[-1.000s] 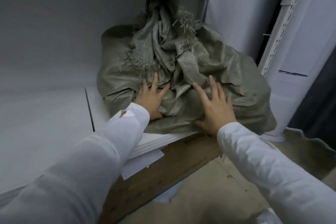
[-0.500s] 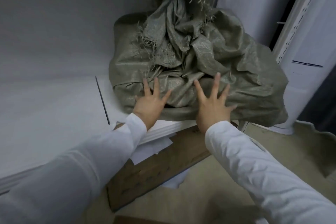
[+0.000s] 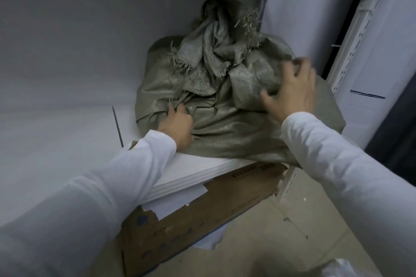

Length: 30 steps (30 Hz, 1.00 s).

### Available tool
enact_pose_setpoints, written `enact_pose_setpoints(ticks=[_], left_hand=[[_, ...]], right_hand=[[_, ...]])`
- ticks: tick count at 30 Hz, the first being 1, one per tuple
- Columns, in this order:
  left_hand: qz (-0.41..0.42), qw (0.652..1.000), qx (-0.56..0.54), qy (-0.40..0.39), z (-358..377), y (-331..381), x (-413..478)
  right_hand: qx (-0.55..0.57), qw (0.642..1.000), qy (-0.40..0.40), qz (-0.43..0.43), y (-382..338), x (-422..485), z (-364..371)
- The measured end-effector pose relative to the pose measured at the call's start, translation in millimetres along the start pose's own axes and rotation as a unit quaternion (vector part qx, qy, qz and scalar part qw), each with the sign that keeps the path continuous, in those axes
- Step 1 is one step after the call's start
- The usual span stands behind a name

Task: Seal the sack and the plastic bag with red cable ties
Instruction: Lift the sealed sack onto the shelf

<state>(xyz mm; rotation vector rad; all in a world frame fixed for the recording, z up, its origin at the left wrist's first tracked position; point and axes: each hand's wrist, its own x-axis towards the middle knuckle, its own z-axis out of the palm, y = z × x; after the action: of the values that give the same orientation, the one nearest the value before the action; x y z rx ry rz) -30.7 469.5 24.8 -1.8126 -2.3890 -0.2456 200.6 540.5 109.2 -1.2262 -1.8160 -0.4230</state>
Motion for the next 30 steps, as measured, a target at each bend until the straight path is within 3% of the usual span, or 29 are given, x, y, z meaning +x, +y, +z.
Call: enact_pose_setpoints(ticks=[2,4,7,9,12,14,16,17,19,21,23,25,26,27,30], left_hand=[[-0.006,1.000,-0.012,0.011,-14,6,-5],[-0.002,1.000,-0.012,0.017,-30,14,-11],[0.032,0.998,0.009,0.048,-51,23,-21],[0.050,0.996,0.020,0.069,-60,29,-29],[0.076,0.991,0.043,0.106,-64,37,-35],[0.106,0.982,0.065,0.139,-62,45,-34],[0.133,0.974,0.090,0.162,-59,59,-30],[0.145,0.970,0.100,0.166,-57,69,-26],[0.167,0.966,0.123,0.157,-51,92,-18],[0.184,0.963,0.159,0.120,-41,116,-10],[0.175,0.964,0.186,0.075,-29,133,-2],[0.144,0.973,0.177,0.022,-18,140,7],[0.126,0.980,0.157,0.001,-13,140,11],[0.108,0.985,0.132,-0.011,-8,137,16],[0.067,0.994,0.088,0.007,2,119,31]], right_hand=[[0.086,0.992,-0.026,0.088,-2,26,-3],[0.210,0.952,-0.170,0.146,-6,42,4],[0.179,0.892,-0.415,0.026,-34,24,28],[0.135,0.870,-0.473,-0.026,-52,-1,46],[0.233,0.896,-0.378,-0.012,-48,-19,45],[0.269,0.931,-0.246,0.014,-24,-22,34],[0.172,0.976,-0.107,0.085,6,-23,20],[0.105,0.980,-0.066,0.157,20,-25,12],[0.038,0.940,-0.086,0.327,48,-33,1],[0.073,0.869,-0.149,0.465,77,-47,3],[0.199,0.794,-0.184,0.545,100,-67,14],[0.355,0.729,-0.199,0.551,104,-83,25],[0.384,0.731,-0.197,0.529,99,-85,31],[0.377,0.756,-0.188,0.501,93,-83,37],[0.286,0.858,-0.145,0.400,68,-65,49]])
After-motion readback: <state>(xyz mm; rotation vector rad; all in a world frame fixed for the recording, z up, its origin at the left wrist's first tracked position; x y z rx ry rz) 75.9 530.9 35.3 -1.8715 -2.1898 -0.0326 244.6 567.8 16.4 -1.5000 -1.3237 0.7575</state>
